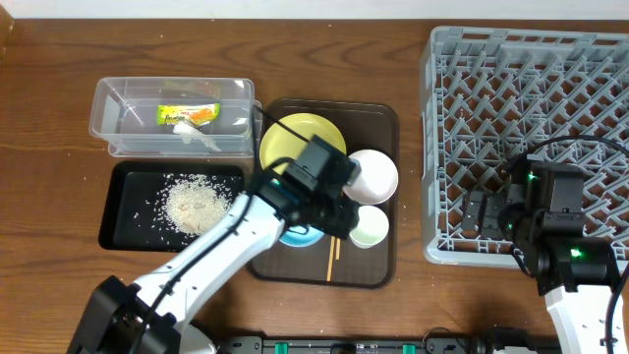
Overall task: Sort waste into correct bins and load items into the dishwasher rack
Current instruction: 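Grasp the small white cup with the left gripper and lift it, then hand the white cup from the left gripper to the right gripper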
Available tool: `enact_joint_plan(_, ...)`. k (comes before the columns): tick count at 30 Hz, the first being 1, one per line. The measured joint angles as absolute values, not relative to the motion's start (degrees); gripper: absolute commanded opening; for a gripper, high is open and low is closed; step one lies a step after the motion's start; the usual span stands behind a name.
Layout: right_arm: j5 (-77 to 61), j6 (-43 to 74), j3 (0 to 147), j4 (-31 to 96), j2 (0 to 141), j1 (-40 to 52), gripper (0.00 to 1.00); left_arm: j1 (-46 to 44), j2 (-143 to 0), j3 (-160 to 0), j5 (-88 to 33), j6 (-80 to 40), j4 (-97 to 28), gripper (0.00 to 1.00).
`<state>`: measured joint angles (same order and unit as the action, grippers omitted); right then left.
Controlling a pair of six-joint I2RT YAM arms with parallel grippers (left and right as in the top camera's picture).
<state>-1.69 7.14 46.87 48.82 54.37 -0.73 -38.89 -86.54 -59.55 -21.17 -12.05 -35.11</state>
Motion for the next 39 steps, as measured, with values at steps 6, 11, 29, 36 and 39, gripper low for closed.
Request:
enact_joint_plan(6,-1.69,7.14,46.87,48.80,54.37,-0.73,0.99,-43.00,-89.47,-59.55,-16.86,-12.40,-33.89,0.51)
enact_joint_plan(11,-1.69,7.11,46.87,48.84,54.37,-0.73,0.99,-43.62,-93.38,-59.55,-15.53,-13.93,-31.00,0.15)
enact_joint_plan(29,-5.02,6.37,46.89,41.67,54.37,-0.73,0.99,-29.28,-78.61,-59.61,-21.12,-23.92,-28.40,0.06)
enact_joint_plan(36,-36.45,-4.95,46.98,35.64,56.80,-0.73,0.99,-18.39,-81.76,-59.77,-41.78,-35.05,-12.56,0.06)
enact_joint_plan(39,-50.24,-9.85,47.03,36.27,59.81,-0.73,0.99,-16.88,-86.87,-59.75,-55.09,-40.32,-3.53,0.06)
